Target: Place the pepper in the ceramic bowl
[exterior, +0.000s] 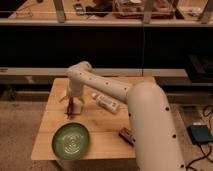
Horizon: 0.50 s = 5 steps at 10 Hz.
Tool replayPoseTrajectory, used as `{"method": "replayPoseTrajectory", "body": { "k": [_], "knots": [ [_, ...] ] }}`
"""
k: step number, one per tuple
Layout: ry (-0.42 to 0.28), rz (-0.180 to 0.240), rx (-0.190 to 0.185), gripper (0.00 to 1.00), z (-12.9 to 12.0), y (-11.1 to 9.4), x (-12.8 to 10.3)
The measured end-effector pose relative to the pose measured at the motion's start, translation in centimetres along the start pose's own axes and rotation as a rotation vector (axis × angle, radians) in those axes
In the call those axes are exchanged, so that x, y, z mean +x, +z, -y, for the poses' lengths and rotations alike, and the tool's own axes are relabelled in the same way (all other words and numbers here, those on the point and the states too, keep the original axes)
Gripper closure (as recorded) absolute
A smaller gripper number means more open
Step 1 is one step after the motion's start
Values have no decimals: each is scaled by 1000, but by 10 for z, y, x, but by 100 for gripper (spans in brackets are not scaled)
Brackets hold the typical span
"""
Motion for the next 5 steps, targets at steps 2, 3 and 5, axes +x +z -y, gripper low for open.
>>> {"method": "replayPoseTrajectory", "body": {
  "k": [2,3,5],
  "knots": [
    [0,0,0,21,0,0,0],
    [-1,0,-2,21,0,0,0],
    [-22,8,-29,21,5,6,-4]
  ]
}}
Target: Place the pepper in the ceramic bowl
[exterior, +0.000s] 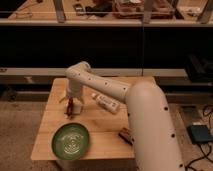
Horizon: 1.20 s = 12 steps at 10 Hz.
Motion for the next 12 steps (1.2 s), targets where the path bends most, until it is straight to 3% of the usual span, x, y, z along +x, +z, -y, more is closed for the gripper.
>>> {"method": "replayPoseTrajectory", "body": {
  "k": [5,7,10,12],
  "knots": [
    [-36,10,-35,21,19,11,0],
    [-20,5,-65,23,18,19,4],
    [21,-25,-75,51,13,27,12],
    [29,-39,-79,62,12,29,13]
  ]
}}
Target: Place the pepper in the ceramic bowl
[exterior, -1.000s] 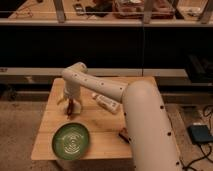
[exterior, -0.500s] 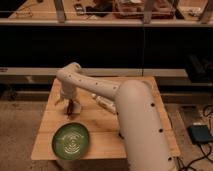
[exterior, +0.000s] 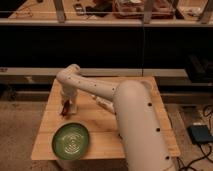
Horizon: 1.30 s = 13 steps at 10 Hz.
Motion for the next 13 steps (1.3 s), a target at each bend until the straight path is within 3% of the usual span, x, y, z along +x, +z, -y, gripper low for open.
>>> {"method": "replayPoseTrajectory", "body": {
  "k": [5,8,11,13],
  "knots": [
    [21,-14,-11,62,-10,-5,0],
    [12,-45,2,62,-9,-35,3],
    [-22,-33,60,62,-3,-62,-19],
    [-56,10,106,62,4,-71,-54]
  ]
}}
